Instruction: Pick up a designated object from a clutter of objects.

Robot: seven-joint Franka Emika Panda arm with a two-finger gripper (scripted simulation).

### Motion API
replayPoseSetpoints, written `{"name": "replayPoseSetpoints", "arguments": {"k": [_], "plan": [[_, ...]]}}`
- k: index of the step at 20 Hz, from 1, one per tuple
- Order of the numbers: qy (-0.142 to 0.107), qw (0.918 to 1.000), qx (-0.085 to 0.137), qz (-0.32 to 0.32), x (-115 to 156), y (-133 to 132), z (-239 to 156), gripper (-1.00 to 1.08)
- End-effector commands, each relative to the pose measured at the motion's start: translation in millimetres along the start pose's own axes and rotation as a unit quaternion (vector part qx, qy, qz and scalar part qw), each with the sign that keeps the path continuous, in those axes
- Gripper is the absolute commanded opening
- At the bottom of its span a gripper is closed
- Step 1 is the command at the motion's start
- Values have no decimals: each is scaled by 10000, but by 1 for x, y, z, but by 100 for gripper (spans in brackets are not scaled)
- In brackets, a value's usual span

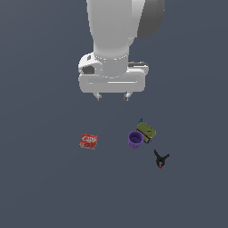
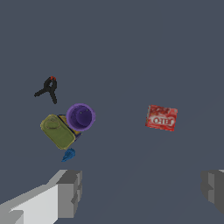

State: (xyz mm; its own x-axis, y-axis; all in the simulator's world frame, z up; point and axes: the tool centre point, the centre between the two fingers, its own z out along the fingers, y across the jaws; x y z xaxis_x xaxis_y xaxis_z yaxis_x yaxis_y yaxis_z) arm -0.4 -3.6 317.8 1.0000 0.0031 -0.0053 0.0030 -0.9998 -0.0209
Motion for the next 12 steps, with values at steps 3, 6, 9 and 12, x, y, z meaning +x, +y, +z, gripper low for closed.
{"name": "replayPoseSetpoints", "arguments": {"k": [3,6,9,12], "plan": [[15,10000,9,-19,0,-2,0,100],[92,9999,55,-107,1,-11,-4,100],[163,9997,103,-157,2,-18,-9,100],[178,9997,117,-142,1,-18,-11,100]]}}
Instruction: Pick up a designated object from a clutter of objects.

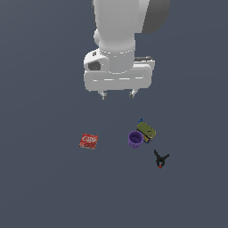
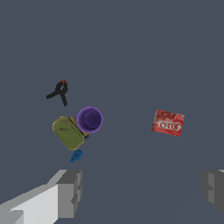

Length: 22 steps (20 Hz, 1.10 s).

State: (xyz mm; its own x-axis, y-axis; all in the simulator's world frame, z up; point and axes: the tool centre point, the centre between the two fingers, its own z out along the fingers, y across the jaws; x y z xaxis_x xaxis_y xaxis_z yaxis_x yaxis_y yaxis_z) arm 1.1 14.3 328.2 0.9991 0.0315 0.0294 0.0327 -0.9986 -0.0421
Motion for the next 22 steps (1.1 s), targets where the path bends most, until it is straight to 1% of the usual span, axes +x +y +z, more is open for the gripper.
{"name": "replayPoseSetpoints", "arguments": {"k": [1,8,14,18,22], "plan": [[6,10000,6,4,0,0,-1,100],[-19,9996,-47,-275,4,-10,18,100],[-65,9959,-135,-893,11,-33,58,100],[-108,9882,-191,-1517,13,-58,98,100],[-153,9740,-216,-2250,9,-88,144,100]]}}
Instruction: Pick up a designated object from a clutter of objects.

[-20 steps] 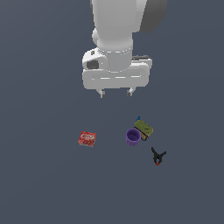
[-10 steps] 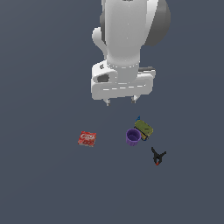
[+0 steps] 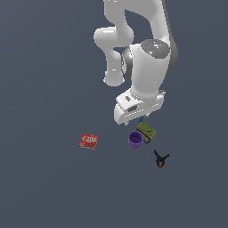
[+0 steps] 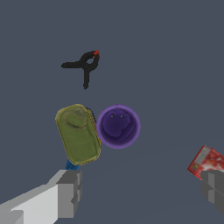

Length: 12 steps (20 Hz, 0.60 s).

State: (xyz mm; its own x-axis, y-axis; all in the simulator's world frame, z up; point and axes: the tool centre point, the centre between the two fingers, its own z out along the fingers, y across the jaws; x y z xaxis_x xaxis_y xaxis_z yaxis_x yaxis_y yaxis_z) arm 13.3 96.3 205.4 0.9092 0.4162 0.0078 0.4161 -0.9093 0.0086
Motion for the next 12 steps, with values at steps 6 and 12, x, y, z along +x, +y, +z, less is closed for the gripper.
{"name": "replayPoseSetpoints", "arguments": {"k": [6,12], "plan": [[-30,9936,10,-1128,9,-51,66,100],[-32,9874,41,-1583,9,-73,91,100]]}}
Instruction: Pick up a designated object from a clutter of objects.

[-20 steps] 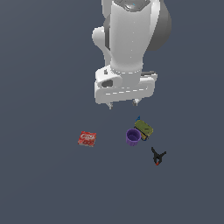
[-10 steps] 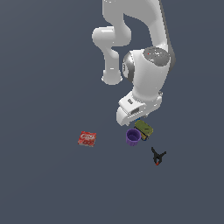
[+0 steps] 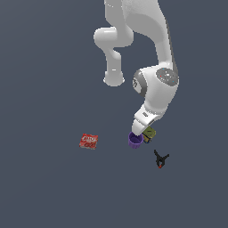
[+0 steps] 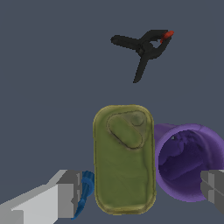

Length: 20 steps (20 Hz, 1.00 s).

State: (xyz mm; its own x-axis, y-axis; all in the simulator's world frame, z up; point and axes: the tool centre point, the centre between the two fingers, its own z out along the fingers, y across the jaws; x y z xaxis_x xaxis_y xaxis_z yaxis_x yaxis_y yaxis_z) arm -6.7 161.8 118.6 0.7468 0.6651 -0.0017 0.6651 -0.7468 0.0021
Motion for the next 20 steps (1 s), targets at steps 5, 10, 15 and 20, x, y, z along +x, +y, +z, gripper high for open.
{"name": "replayPoseSetpoints", "arguments": {"k": [5,10,15,20], "plan": [[3,9999,12,-156,2,-7,9,100],[3,9999,12,-159,2,-8,17,100],[7,9998,13,-177,2,-9,41,100],[8,9998,12,-185,2,-9,58,100]]}}
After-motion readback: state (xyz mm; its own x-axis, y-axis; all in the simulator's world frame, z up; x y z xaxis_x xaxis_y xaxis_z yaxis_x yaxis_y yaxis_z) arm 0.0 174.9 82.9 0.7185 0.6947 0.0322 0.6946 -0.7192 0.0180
